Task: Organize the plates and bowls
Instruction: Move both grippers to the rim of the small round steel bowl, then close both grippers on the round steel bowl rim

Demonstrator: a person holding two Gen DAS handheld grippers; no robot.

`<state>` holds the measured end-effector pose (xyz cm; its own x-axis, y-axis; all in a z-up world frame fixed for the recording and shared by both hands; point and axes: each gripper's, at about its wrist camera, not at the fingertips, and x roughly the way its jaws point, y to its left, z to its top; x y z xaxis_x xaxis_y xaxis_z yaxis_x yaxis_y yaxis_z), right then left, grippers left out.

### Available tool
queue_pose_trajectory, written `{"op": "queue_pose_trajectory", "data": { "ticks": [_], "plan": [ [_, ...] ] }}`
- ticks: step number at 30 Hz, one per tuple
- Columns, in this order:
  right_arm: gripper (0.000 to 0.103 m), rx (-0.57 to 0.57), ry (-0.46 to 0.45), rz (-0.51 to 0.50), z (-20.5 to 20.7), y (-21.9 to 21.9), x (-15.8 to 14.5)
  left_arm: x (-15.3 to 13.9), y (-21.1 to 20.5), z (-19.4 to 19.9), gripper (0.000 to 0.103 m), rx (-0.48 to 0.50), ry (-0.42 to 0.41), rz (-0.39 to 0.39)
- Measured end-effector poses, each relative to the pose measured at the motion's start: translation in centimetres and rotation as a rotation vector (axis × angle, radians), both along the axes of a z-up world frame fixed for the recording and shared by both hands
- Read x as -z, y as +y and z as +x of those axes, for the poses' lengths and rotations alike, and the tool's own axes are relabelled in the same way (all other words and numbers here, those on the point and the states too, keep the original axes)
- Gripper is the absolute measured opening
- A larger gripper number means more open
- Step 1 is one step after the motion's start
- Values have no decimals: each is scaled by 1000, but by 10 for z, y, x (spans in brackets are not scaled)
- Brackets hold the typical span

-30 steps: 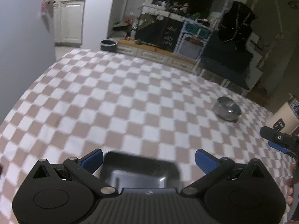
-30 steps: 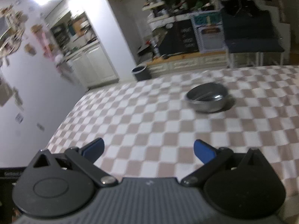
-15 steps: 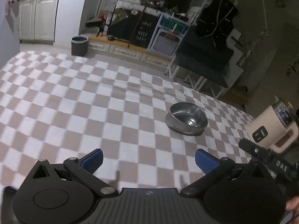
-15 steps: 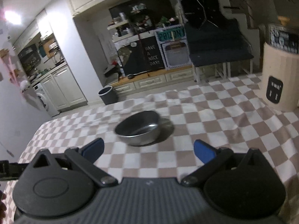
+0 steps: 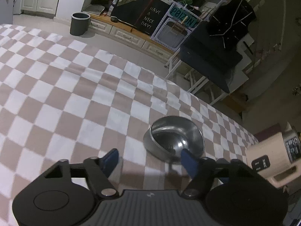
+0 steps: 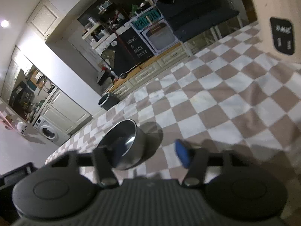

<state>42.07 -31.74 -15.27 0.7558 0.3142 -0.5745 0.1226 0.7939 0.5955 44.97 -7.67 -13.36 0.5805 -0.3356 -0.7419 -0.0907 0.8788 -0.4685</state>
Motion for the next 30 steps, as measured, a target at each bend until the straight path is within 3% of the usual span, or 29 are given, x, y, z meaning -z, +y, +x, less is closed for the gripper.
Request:
{"op": "queue_pose_trajectory", "data": {
  "ticks": [5, 9, 12, 14, 17, 23, 30],
  "plan": [
    [51, 40, -27, 71, 15, -7, 9, 9, -6, 20, 51, 17, -16, -22],
    [48, 11, -59, 146, 22, 0, 8, 16, -10, 31, 42, 22, -10, -10],
    [43, -45, -54, 135, 27, 13, 7, 23, -10, 38, 35, 26, 3, -7],
    [29, -72, -39, 124, 31, 20, 8, 26, -10, 41, 25, 31, 6, -2],
    [12, -68, -29, 92, 31, 23, 8, 28, -9, 43, 18, 24, 9, 5],
    [8, -104, -33, 24, 25, 26, -4, 20, -4, 38, 11, 31, -9, 25],
    [7, -147, -83, -41, 14, 38, -37, -18, 2, 11, 11, 63, -70, 56]
  ]
}}
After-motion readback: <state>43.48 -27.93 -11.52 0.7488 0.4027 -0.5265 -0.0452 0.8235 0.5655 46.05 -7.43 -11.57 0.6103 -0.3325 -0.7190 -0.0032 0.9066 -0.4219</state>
